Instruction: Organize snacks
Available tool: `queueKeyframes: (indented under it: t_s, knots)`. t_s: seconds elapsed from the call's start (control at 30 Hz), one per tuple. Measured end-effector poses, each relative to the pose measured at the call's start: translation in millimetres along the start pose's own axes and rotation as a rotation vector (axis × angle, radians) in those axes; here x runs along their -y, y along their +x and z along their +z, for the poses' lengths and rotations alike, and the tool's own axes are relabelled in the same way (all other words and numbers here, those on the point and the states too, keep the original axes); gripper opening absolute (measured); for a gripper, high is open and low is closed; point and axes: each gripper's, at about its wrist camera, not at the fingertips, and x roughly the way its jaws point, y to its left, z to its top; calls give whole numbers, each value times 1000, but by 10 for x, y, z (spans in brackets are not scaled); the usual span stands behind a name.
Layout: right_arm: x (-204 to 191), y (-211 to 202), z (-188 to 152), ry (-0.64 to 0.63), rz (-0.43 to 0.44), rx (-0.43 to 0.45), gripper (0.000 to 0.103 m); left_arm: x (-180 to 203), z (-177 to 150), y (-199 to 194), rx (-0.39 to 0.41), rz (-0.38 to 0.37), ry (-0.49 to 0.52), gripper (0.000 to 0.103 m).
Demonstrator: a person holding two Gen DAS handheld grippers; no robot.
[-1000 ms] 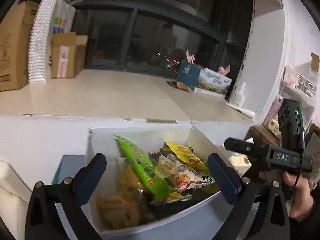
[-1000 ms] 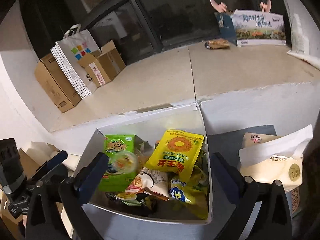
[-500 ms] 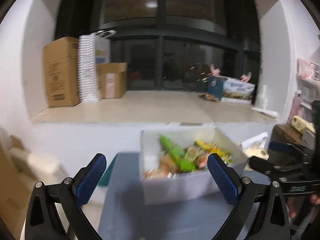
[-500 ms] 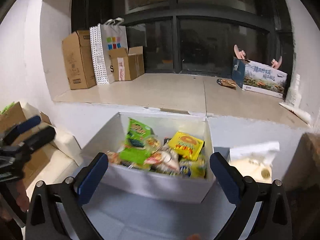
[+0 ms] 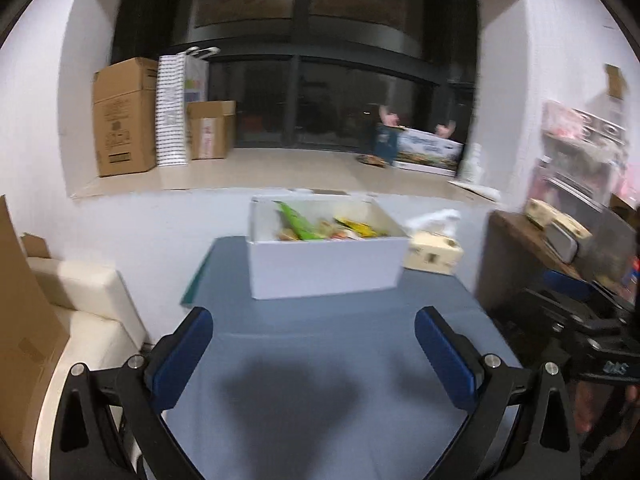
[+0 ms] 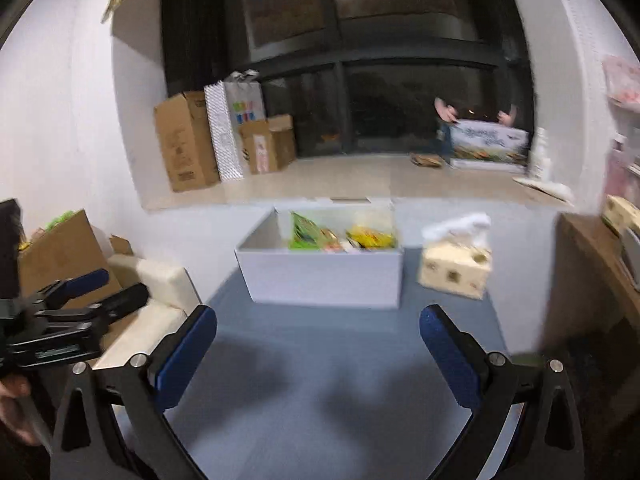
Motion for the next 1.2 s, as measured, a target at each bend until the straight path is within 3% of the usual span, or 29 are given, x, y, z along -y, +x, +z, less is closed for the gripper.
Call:
queueKeyframes:
  t_s: [0.27, 1.2]
  knots:
    - [4, -278, -87, -7, -18, 3, 103, 219, 17, -213, 3, -16, 37, 103]
    - [-43, -326, -81, -13, 13, 2, 103, 207, 88, -179, -24, -30, 47, 103]
